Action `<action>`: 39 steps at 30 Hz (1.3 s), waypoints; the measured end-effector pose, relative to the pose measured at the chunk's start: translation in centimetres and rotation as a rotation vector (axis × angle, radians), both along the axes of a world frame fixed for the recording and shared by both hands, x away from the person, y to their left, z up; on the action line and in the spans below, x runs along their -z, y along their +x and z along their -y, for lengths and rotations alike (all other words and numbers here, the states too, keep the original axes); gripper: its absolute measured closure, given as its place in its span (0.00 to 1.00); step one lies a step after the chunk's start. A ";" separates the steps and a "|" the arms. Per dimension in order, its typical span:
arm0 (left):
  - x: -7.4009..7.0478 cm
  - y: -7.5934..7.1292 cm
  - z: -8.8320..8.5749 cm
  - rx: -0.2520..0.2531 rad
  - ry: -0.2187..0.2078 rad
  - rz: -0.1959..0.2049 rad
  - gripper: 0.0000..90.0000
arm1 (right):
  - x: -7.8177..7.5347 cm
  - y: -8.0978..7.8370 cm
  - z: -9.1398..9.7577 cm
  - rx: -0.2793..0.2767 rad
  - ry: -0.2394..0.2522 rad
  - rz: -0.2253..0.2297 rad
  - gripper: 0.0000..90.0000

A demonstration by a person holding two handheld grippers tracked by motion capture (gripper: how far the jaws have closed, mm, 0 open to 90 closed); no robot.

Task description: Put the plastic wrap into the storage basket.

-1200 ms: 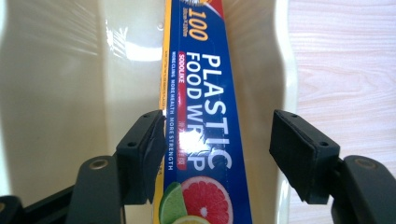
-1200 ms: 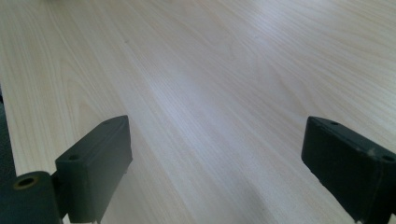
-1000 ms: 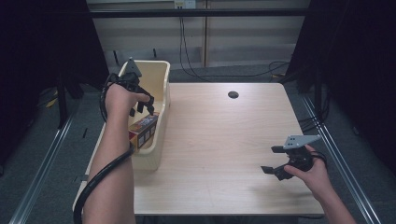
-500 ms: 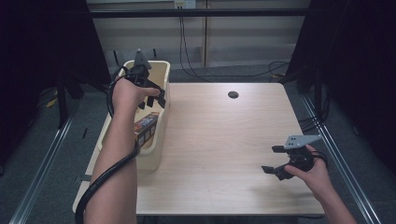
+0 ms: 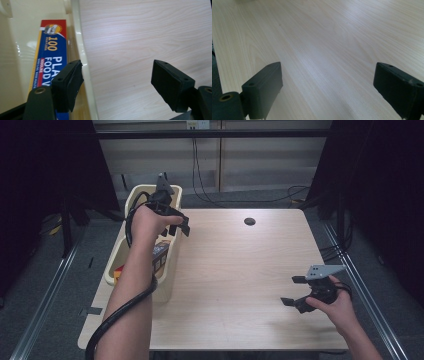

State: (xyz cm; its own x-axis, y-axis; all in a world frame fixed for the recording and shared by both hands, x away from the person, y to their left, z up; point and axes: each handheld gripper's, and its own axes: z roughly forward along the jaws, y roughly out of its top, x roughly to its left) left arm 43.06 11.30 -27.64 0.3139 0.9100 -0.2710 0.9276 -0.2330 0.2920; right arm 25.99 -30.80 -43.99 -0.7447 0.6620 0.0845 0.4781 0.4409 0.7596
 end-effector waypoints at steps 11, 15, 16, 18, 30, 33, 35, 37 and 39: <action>1.7 -0.1 2.9 0.068 -0.015 0.006 0.25 | 0.0 0.0 0.1 0.000 -0.001 0.002 0.09; 2.3 -0.2 3.9 0.097 -0.028 0.011 0.24 | 0.0 0.0 0.2 0.000 -0.001 0.005 0.09; 2.5 -0.2 4.1 0.103 -0.032 0.012 0.24 | 0.0 -0.1 0.2 0.002 -0.001 0.003 0.09; 2.9 -0.4 4.7 0.112 -0.042 0.009 0.24 | 0.0 -0.1 0.2 0.002 0.000 0.005 0.09; 4.5 -0.7 6.5 0.173 -0.056 0.007 0.23 | 0.0 0.0 0.2 -0.002 -0.001 0.005 0.09; 5.0 -0.9 6.9 0.179 -0.063 0.007 0.23 | 0.0 -0.1 0.1 -0.004 -0.001 0.002 0.09; 5.2 -0.9 7.1 0.175 -0.063 0.010 0.23 | 0.0 -0.1 0.1 -0.004 -0.002 0.003 0.09; 5.5 -1.0 7.3 0.176 -0.080 0.004 0.23 | 0.0 -0.1 0.1 -0.004 -0.002 0.003 0.09; 5.7 -1.0 7.4 0.189 -0.063 0.004 0.23 | 0.0 0.0 0.1 -0.004 -0.002 0.004 0.09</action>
